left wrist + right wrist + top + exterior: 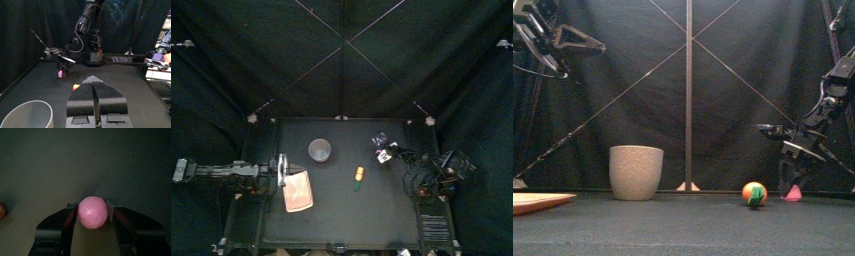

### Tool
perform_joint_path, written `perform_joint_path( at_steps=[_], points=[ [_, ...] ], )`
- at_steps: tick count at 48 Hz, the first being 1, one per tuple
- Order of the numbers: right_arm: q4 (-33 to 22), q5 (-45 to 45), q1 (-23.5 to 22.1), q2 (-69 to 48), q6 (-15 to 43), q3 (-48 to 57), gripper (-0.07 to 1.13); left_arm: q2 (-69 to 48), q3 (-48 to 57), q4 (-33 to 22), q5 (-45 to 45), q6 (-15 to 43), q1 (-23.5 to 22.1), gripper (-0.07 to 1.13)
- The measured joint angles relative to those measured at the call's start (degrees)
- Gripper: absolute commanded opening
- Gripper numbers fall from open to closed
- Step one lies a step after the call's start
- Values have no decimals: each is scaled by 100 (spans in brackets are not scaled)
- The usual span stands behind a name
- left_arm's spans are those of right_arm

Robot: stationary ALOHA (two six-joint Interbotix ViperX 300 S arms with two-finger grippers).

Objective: Pick the pink ball then place it on the pink plate
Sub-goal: Place pink ball on the pink plate

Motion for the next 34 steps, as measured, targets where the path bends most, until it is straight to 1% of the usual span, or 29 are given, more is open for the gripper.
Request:
perform_joint_path(
  at_steps=[3,7,12,15,25,30,34],
  points=[
    [-18,18,0,0,0,0,66,0,9,0,0,0,0,-2],
    [-26,44,53,0,9,-26,66,0,18,0,0,0,-9,-2],
    [26,62,369,-53,18,-167,66,0,18,0,0,0,0,-2],
    [88,62,729,-123,18,-325,66,0,18,0,0,0,-9,-2],
    [176,-123,2206,-202,18,-1107,66,0,26,0,0,-9,0,-2],
    [176,-431,2944,26,9,-1573,66,0,18,0,0,-9,0,-2],
    [176,-633,3384,316,9,-1898,66,0,26,0,0,-9,0,-2]
  ],
)
